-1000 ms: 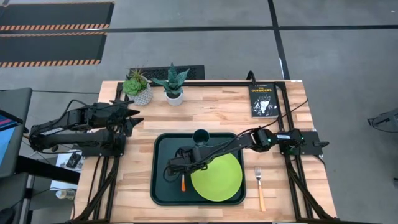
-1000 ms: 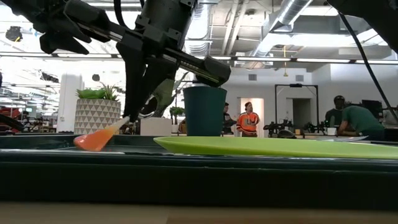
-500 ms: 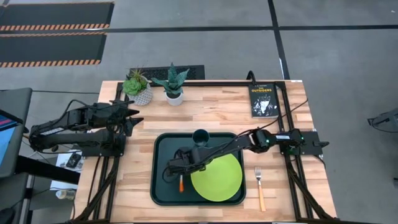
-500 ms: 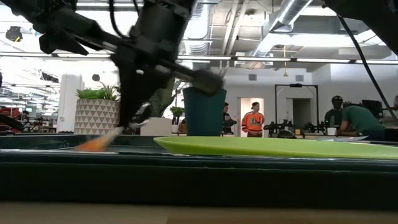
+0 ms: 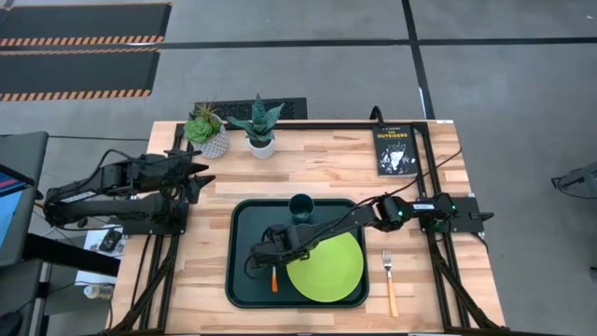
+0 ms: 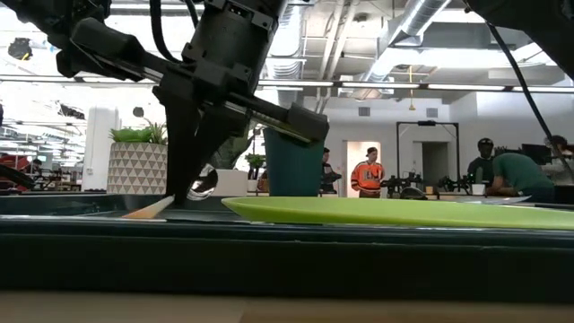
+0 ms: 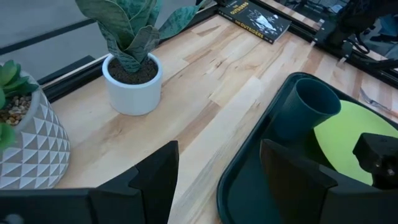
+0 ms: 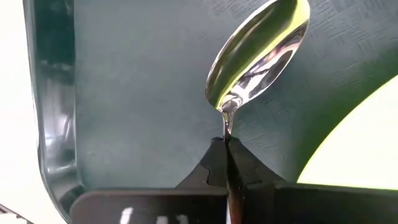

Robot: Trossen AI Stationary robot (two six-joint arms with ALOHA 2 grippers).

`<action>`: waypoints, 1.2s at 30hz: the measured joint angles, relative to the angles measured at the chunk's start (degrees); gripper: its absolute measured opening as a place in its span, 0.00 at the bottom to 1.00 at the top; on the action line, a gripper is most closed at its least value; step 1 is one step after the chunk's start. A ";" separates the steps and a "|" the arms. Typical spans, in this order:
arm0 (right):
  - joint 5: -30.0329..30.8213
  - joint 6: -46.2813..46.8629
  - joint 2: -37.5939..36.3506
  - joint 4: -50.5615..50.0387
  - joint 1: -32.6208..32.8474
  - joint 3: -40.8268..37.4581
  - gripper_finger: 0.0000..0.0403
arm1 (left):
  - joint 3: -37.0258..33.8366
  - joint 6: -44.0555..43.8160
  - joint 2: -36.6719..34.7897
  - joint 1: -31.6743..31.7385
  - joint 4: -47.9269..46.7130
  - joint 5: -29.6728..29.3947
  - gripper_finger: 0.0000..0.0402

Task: Pick and place plate/cup/fork/spoon on tray
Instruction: Put the orange spoon on the black tray to the left of the light green plate

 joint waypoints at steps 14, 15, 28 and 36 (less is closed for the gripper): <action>-1.08 -1.69 0.00 0.04 -0.70 0.00 0.13 | 0.00 -0.02 0.00 0.00 0.00 -0.02 0.53; -1.07 -1.71 0.00 0.02 -0.73 0.00 0.13 | 0.00 -0.02 0.00 -0.02 0.00 -0.02 0.53; -1.24 -2.46 0.00 0.69 -0.74 0.00 0.13 | 0.00 -0.32 0.00 -0.02 -0.02 0.00 0.53; -1.95 -4.32 -0.16 2.45 0.30 0.06 0.08 | 0.00 -1.16 0.22 0.00 -0.24 -0.02 0.53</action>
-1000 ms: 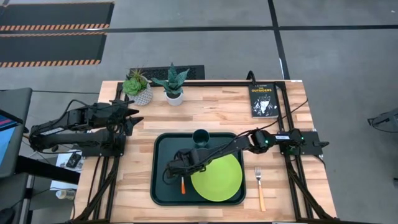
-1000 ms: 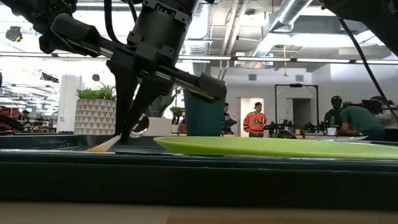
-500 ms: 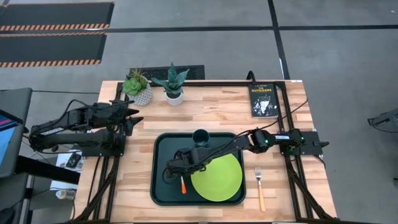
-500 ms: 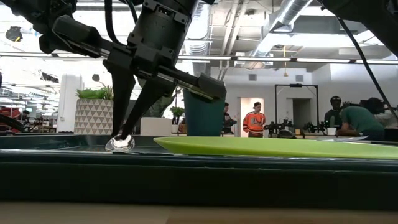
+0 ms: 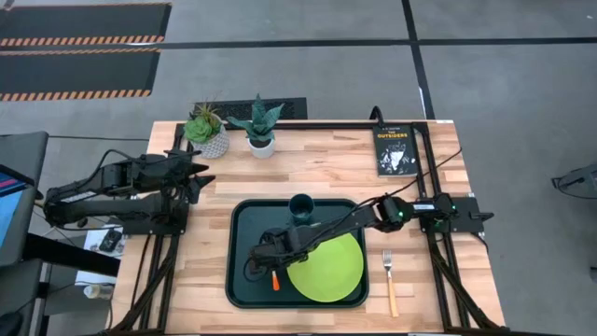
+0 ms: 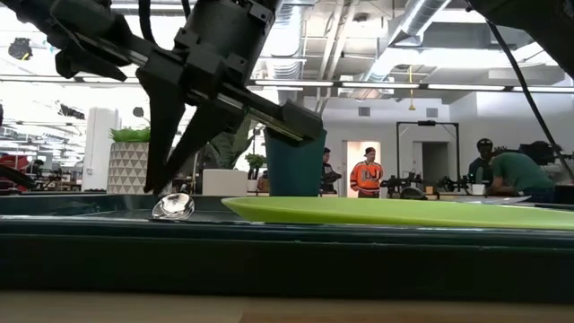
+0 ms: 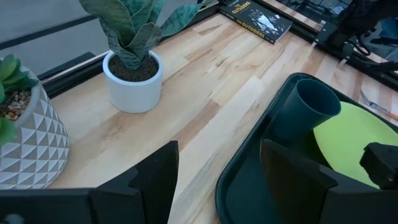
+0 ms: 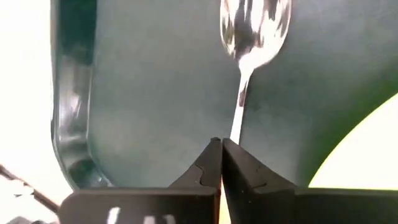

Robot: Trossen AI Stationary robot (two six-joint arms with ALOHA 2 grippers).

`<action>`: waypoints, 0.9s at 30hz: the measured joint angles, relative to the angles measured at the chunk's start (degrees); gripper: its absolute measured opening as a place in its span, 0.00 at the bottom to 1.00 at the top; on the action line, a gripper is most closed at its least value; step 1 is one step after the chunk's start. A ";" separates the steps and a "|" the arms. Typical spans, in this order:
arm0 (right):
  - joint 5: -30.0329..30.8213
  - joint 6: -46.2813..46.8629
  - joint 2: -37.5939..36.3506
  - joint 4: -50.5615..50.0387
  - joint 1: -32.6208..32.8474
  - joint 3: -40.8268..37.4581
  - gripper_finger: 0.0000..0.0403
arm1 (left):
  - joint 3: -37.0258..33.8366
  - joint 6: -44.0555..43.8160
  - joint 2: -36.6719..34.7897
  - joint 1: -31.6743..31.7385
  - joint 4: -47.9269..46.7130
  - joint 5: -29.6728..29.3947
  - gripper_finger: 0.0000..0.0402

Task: Pick and place plate/cup/fork/spoon on tray
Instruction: Put the orange spoon on the black tray to the left of the light green plate

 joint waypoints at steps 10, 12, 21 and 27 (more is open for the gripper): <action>4.57 -17.23 -2.63 0.66 -5.54 2.31 0.01 | 0.00 -0.48 0.07 -0.02 0.02 -1.67 0.53; 4.46 -18.89 -2.36 -0.34 -6.86 2.19 0.01 | 0.00 -0.81 0.07 -0.02 0.02 -1.95 0.53; 4.62 -19.54 -1.49 0.79 -7.43 2.16 0.01 | 0.00 -1.93 0.07 -0.02 -0.55 -2.65 0.53; 5.47 -18.50 -2.47 6.09 -5.73 2.22 0.01 | 0.00 -3.99 0.07 -0.02 -0.59 -2.35 0.53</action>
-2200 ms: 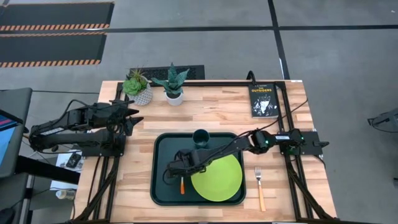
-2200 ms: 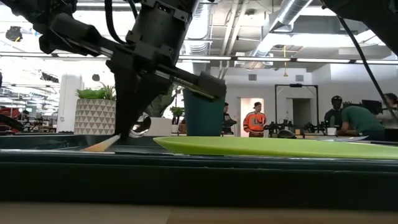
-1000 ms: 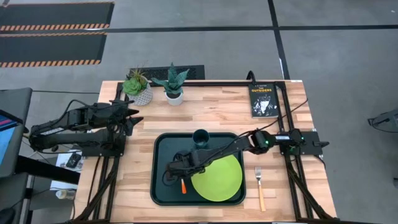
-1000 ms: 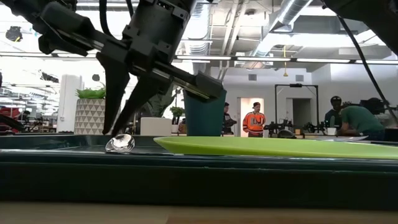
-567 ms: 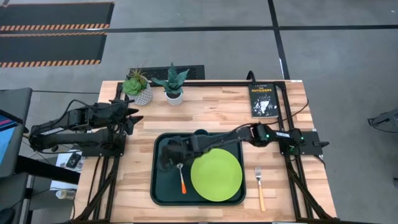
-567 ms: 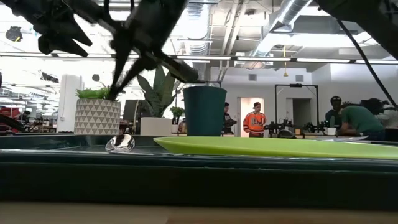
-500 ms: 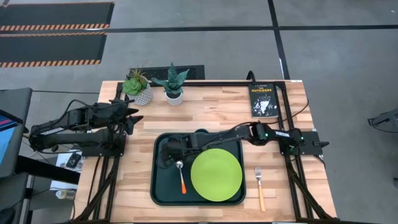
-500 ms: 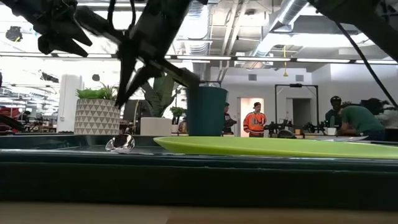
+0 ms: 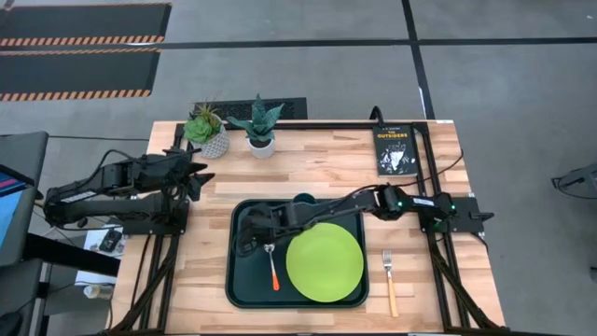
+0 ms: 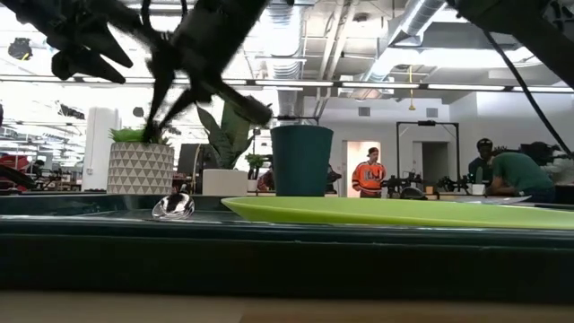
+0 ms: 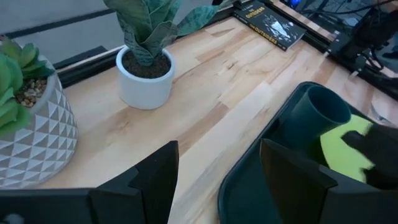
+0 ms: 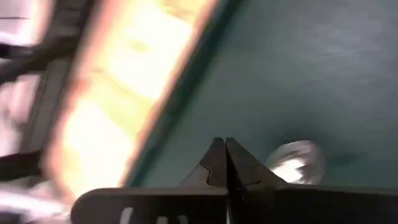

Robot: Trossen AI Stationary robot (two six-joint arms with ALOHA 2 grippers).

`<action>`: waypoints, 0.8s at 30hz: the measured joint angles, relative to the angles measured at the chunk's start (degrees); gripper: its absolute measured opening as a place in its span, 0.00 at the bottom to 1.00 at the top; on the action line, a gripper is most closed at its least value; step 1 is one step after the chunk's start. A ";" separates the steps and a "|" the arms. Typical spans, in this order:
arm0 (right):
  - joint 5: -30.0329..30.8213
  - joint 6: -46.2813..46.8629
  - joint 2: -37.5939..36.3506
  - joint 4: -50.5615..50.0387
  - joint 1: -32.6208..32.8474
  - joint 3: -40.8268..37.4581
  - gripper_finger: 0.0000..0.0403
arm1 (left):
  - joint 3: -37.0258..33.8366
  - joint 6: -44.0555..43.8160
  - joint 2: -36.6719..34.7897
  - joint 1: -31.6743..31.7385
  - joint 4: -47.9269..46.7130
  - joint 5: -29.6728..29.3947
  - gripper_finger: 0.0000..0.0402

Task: Pick and place plate/cup/fork/spoon on tray
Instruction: Put the orange spoon on the black tray to the left of the light green plate

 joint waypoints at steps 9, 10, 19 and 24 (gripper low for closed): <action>6.52 1.93 -14.22 -10.49 4.92 0.03 0.01 | -3.82 -0.15 4.56 -0.10 1.40 19.12 0.42; 8.93 3.16 -15.83 -13.37 6.11 -0.02 0.01 | -4.90 -0.16 5.31 -0.30 1.82 20.34 0.38; 20.20 27.96 -21.74 -43.59 17.57 -0.04 0.03 | -13.92 -9.47 9.96 -6.53 23.09 25.62 0.02; 21.77 32.80 -20.92 -44.06 21.44 -0.85 0.04 | -15.38 -14.18 13.13 -12.06 27.47 20.07 0.00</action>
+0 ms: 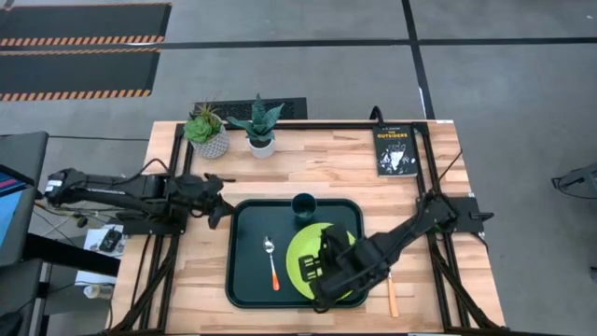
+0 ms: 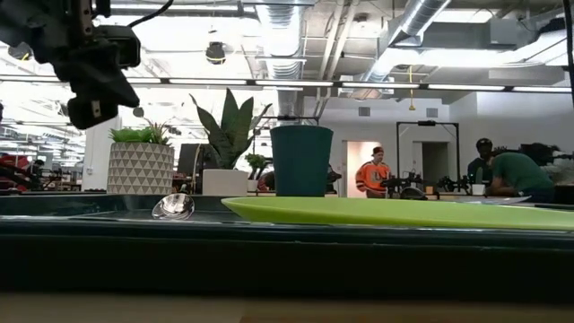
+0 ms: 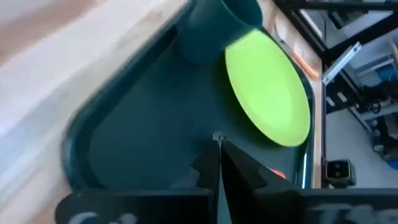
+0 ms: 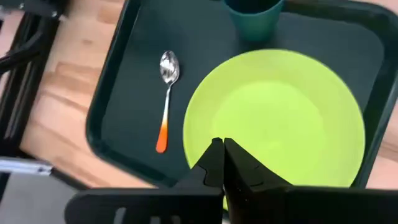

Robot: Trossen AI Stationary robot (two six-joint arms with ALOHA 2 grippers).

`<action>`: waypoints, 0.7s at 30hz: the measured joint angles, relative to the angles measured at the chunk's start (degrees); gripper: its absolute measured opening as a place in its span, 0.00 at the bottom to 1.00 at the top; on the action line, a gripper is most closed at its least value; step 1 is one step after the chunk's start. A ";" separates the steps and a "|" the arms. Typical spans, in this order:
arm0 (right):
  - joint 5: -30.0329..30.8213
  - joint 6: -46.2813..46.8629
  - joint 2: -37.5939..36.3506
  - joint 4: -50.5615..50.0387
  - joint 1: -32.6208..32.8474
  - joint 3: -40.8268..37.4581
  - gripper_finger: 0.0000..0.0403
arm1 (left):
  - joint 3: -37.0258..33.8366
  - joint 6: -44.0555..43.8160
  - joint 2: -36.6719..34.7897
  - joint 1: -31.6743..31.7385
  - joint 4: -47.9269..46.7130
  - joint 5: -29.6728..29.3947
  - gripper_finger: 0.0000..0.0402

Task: Pick and place plate/cup/fork/spoon on tray
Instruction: Put the orange spoon on the black tray to the left of the light green plate

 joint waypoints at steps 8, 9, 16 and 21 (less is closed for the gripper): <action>0.44 2.00 2.33 0.58 0.19 -0.08 0.03 | -0.49 -4.17 8.86 -11.01 3.06 -10.71 0.00; 0.24 1.97 2.33 0.50 0.20 -0.24 0.03 | -0.49 -4.94 10.47 -12.20 3.96 -11.39 0.00; 0.37 1.89 2.34 0.24 0.21 -0.24 0.05 | -0.47 -7.78 20.99 -19.36 9.70 -16.22 0.00; 0.46 1.31 2.35 0.27 0.25 -0.24 0.03 | -0.39 -7.31 28.64 -20.68 17.47 -15.49 0.00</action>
